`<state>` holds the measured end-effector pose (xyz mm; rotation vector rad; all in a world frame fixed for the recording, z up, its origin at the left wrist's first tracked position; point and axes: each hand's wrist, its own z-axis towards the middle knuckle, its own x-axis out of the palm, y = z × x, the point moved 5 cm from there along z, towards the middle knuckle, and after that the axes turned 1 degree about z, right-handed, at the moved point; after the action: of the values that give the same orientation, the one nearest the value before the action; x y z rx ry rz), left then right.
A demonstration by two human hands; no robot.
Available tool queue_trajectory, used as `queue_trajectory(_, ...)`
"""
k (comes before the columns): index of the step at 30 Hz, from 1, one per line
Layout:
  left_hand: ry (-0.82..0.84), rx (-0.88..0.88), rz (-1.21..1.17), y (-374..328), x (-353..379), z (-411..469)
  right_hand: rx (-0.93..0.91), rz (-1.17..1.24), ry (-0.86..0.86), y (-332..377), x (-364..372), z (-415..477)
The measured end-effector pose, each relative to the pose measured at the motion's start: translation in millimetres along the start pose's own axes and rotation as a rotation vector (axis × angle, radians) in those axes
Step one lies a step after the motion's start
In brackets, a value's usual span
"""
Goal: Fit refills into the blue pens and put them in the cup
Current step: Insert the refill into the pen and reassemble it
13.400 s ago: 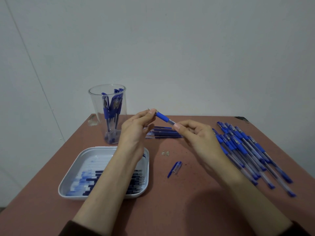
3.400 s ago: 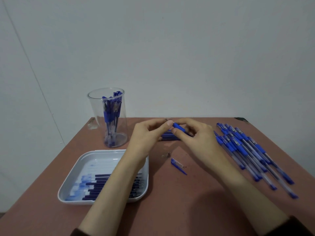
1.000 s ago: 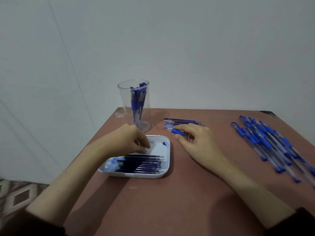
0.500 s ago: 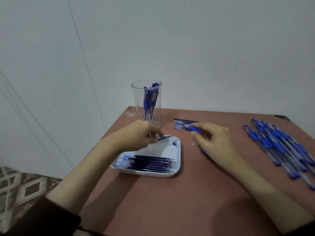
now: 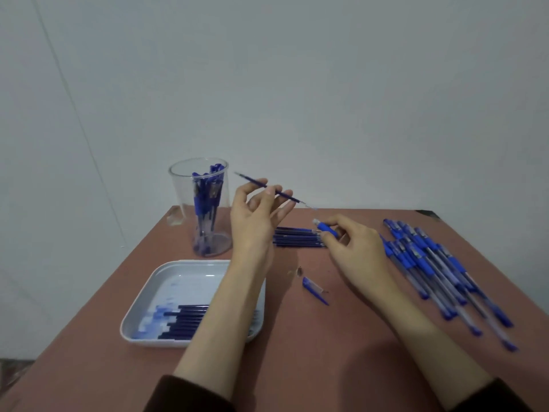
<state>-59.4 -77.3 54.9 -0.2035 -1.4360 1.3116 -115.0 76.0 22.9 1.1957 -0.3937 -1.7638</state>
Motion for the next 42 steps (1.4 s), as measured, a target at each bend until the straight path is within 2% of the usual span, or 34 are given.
queue_trajectory(4, -0.022, 0.031, 0.007, 5.2, -2.5, 3.8, -0.015, 0.002, -0.021, 1.4, -5.0, 2.8)
queue_trajectory(14, 0.012, -0.048, 0.025, 10.2, -2.8, 5.5, -0.045, 0.048, -0.068, 6.0, -12.1, 3.7)
queue_trajectory(24, 0.002, -0.044, 0.042, 9.1, -3.9, 6.1, -0.092, 0.018, -0.049, 10.8, -12.8, 1.7)
queue_trajectory(31, 0.086, -0.066, 0.203, 19.8, 2.1, 1.8, -0.111, 0.005, -0.024, 11.7, -9.2, 2.1)
queue_trajectory(34, 0.200, -0.107, 0.357, 28.3, 7.6, -1.7, -0.035, 0.173, 0.000, 9.0, -5.8, 3.2)
queue_trajectory(38, 0.286, -0.114, 0.455, 30.3, 8.8, -2.7, 0.234, 0.607, 0.069, 3.3, -4.0, 5.9)
queue_trajectory(40, 0.293, -0.034, 0.673, 27.6, 3.7, 0.6, 0.321, 0.828, 0.087, 3.6, -7.4, 6.9)
queue_trajectory(42, 0.377, 0.048, 0.986, 25.8, 3.1, 0.8, 0.349, 0.944, 0.103, 3.8, -10.4, 7.5)
